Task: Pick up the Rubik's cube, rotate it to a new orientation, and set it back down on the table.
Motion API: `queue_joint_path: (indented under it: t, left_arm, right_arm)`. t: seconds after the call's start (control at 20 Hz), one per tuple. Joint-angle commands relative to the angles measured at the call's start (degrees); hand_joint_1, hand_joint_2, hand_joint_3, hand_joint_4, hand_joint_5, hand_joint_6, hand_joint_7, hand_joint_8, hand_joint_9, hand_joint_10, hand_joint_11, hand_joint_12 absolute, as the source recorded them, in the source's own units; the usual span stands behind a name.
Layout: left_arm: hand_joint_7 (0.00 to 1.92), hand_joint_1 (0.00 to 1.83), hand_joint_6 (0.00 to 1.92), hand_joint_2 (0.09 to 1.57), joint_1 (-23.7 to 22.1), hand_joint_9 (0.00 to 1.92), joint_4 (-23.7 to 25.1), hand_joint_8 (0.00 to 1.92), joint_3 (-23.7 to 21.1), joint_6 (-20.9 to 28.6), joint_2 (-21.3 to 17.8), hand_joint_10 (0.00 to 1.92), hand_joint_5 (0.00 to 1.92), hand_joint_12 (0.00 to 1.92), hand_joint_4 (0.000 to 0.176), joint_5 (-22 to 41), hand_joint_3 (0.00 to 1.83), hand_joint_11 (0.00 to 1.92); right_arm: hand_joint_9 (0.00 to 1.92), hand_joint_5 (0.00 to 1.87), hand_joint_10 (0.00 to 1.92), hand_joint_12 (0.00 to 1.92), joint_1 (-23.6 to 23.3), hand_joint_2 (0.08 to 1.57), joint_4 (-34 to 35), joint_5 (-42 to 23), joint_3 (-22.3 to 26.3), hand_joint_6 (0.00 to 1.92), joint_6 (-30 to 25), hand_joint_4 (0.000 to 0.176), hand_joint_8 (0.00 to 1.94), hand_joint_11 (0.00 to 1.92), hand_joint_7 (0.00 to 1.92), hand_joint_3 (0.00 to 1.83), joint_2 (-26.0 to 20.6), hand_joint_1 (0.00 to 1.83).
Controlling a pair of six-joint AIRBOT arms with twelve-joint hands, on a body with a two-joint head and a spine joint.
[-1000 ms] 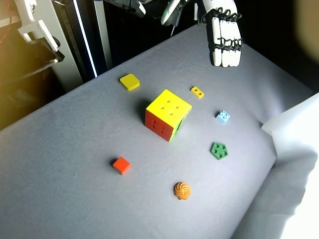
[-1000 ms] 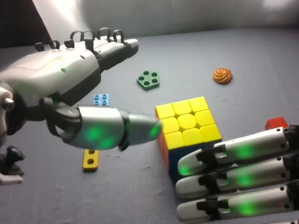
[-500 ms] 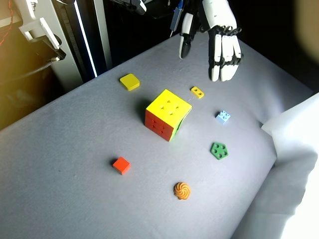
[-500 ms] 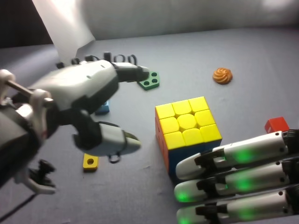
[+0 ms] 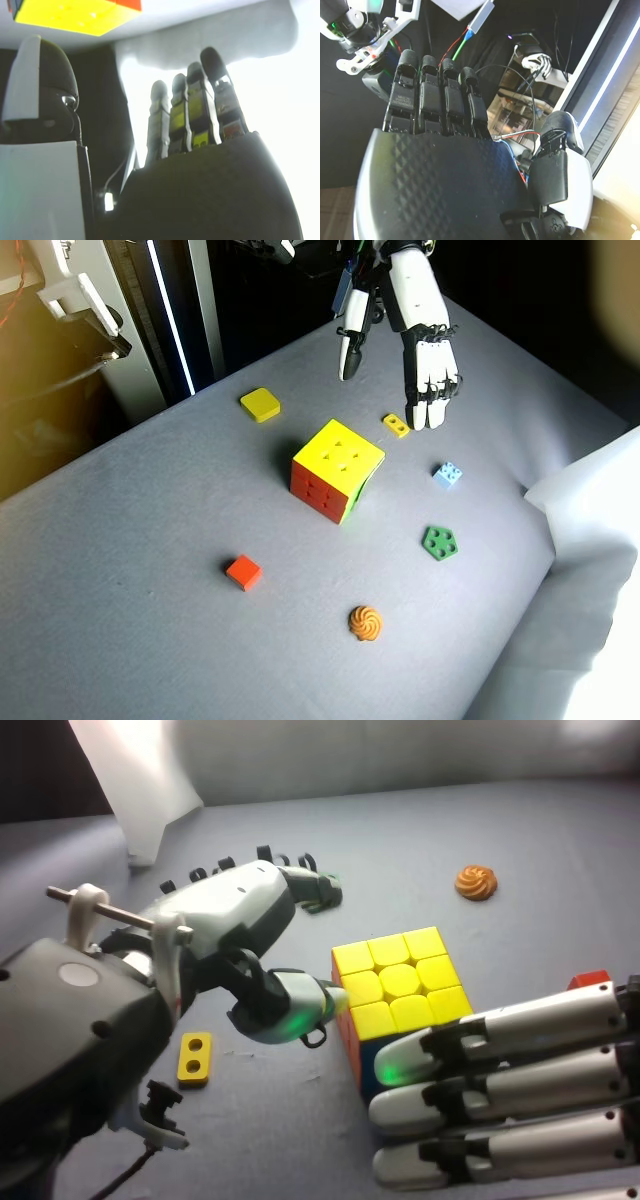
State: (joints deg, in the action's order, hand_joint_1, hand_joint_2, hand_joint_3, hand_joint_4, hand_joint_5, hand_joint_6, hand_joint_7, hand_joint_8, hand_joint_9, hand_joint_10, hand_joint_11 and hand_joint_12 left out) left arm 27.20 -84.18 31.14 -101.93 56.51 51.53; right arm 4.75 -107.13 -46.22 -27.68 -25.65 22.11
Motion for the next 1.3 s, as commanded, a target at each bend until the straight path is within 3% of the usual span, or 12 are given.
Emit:
queue_joint_path:
  t: [0.0, 0.1, 0.15, 0.2, 0.3, 0.5, 0.6, 0.7, 0.9, 1.0, 1.1, 1.25]
  left_arm:
    - [0.23, 1.22, 0.0, 0.96, -1.09, 0.19, 2.94, 0.0, 0.38, -0.29, 0.73, 0.0, 0.36, 0.87, 0.007, 2.72, 0.0, 0.0]
    - [0.27, 1.24, 0.01, 0.86, -1.99, 0.21, 1.23, 0.0, 0.84, -1.21, 2.25, 0.0, 0.43, 0.88, 0.006, 3.85, 0.0, 0.0]
    - [0.29, 1.2, 0.0, 0.95, -2.39, 0.23, 0.7, 0.01, 1.02, -1.4, 3.0, 0.01, 0.43, 0.88, 0.0, 4.02, 0.01, 0.0]
    - [0.19, 1.23, 0.0, 0.89, -2.7, 0.14, 0.42, 0.0, 1.13, -1.78, 3.45, 0.0, 0.35, 0.7, 0.013, 4.04, 0.0, 0.0]
    - [0.14, 1.22, 0.0, 0.82, -3.53, 0.09, -1.19, 0.0, 1.23, -3.47, 4.6, 0.01, 0.31, 0.46, 0.012, 4.08, 0.0, 0.0]
    - [0.12, 1.23, 0.0, 0.81, -4.21, 0.09, -3.27, 0.0, 1.23, -4.28, 6.6, 0.0, 0.27, 0.43, 0.0, 5.75, 0.0, 0.0]
    - [0.18, 1.32, 0.0, 0.82, -4.55, 0.16, -3.7, 0.0, 1.37, -4.47, 7.4, 0.01, 0.31, 0.68, 0.0, 6.46, 0.0, 0.0]
    - [0.13, 1.19, 0.0, 0.84, -4.7, 0.1, -4.17, 0.0, 1.88, -4.61, 8.64, 0.0, 0.27, 0.51, 0.003, 6.67, 0.01, 0.0]
    - [0.11, 1.28, 0.01, 0.8, -4.66, 0.08, -4.97, 0.0, 2.94, -5.83, 10.27, 0.0, 0.25, 0.49, 0.0, 6.64, 0.0, 0.0]
    - [0.12, 1.24, 0.01, 0.8, -4.55, 0.09, -5.67, 0.0, 3.28, -7.34, 10.5, 0.0, 0.27, 0.53, 0.0, 6.64, 0.0, 0.0]
    - [0.18, 1.25, 0.01, 0.84, -3.81, 0.15, -5.72, 0.01, 3.67, -7.51, 10.81, 0.01, 0.32, 0.66, 0.0, 6.64, 0.01, 0.0]
    - [0.13, 1.24, 0.0, 0.82, -2.93, 0.11, -5.07, 0.0, 4.72, -7.51, 11.45, 0.0, 0.31, 0.57, 0.0, 5.85, 0.0, 0.0]
  right_arm:
    - [0.11, 0.16, 0.0, 0.29, -0.94, 1.08, 4.75, 0.8, 0.25, 0.0, -0.09, 0.0, 0.0, 0.0, 0.16, 0.0, -0.24, 0.0]
    - [0.14, 0.18, 0.01, 0.42, -1.29, 1.09, 4.79, 0.71, 0.24, 0.01, -0.08, 0.0, 0.01, 0.0, 0.19, 0.0, -0.51, 0.0]
    - [0.14, 0.18, 0.01, 0.43, -1.36, 1.09, 4.88, 0.71, 0.24, 0.0, -0.07, 0.0, 0.0, 0.0, 0.19, 0.0, -0.51, 0.0]
    - [0.14, 0.18, 0.0, 0.42, -1.41, 1.1, 5.01, 0.71, 0.24, 0.0, -0.07, 0.0, 0.0, 0.0, 0.18, 0.0, -0.51, 0.0]
    - [0.12, 0.16, 0.0, 0.37, -1.43, 1.09, 5.12, 0.52, 0.24, 0.0, -0.07, 0.0, 0.0, 0.0, 0.16, 0.0, -0.51, 0.0]
    - [0.1, 0.15, 0.0, 0.31, -1.42, 1.09, 5.12, 0.37, 0.22, 0.0, -0.07, 0.0, 0.0, 0.0, 0.14, 0.0, -0.57, 0.0]
    - [0.12, 0.17, 0.0, 0.39, -1.42, 1.09, 5.12, 0.32, 0.22, 0.0, -0.07, 0.0, 0.0, 0.0, 0.16, 0.0, -0.59, 0.0]
    - [0.14, 0.18, 0.0, 0.4, -1.43, 1.09, 5.12, 0.32, 0.25, 0.0, -0.07, 0.0, 0.0, 0.0, 0.18, 0.0, -0.57, 0.0]
    - [0.15, 0.2, 0.0, 0.44, -1.49, 1.09, 5.13, 0.33, 0.22, 0.01, -0.05, 0.0, 0.01, 0.0, 0.2, 0.0, -0.58, 0.0]
    - [0.1, 0.14, 0.0, 0.33, -1.55, 1.08, 5.17, 0.33, 0.24, 0.0, -0.05, 0.0, 0.0, 0.0, 0.15, 0.0, -0.57, 0.0]
    - [0.13, 0.17, 0.01, 0.42, -1.56, 1.1, 5.2, 0.34, 0.22, 0.01, -0.05, 0.0, 0.01, 0.0, 0.18, 0.0, -0.58, 0.0]
    - [0.09, 0.13, 0.0, 0.31, -1.56, 1.09, 5.19, 0.75, 0.18, 0.0, -0.05, 0.0, 0.0, 0.0, 0.14, 0.0, -0.58, 0.0]
